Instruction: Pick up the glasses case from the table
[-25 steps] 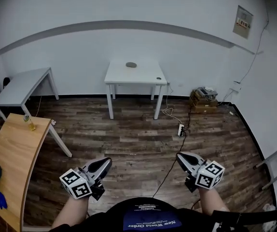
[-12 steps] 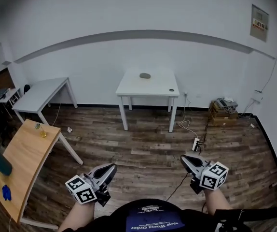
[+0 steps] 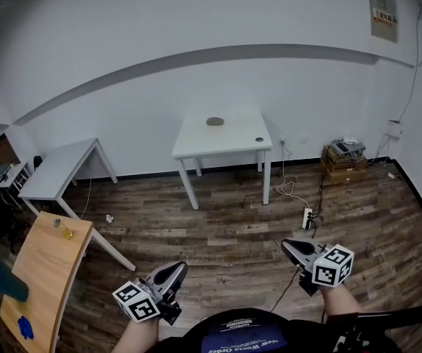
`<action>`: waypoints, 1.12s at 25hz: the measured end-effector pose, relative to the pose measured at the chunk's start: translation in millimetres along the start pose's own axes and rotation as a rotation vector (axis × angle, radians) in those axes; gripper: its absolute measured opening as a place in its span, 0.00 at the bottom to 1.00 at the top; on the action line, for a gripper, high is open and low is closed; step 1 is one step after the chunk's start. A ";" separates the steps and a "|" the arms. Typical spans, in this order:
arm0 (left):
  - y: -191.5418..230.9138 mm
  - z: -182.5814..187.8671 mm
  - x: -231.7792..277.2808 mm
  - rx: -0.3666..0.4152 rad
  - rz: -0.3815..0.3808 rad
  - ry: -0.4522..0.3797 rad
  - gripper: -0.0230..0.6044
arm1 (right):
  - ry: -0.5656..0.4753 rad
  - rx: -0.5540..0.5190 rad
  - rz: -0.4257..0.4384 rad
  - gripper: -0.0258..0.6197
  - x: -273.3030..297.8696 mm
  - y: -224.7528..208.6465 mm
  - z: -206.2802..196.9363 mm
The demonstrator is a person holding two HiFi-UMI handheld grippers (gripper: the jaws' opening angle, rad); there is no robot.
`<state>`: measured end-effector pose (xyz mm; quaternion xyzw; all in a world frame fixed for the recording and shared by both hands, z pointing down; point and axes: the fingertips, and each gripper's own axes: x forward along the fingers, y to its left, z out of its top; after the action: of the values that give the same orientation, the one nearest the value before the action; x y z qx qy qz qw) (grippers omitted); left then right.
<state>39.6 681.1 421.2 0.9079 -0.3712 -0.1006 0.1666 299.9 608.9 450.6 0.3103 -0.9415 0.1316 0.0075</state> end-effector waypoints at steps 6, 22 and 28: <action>100.7 42.1 -2.4 0.006 -0.072 -0.009 0.04 | -0.015 -0.043 -0.047 0.04 94.1 8.7 24.1; 306.0 131.2 -34.9 0.013 -0.157 -0.026 0.04 | -0.006 -0.088 -0.165 0.04 287.8 26.0 65.2; 334.1 134.4 -18.7 -0.009 -0.131 -0.020 0.04 | 0.017 -0.074 -0.142 0.04 321.4 -1.7 70.4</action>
<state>-228.8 440.2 424.2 0.9284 -0.3122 -0.1222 0.1600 46.2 402.7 413.9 0.3744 -0.9213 0.0984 0.0364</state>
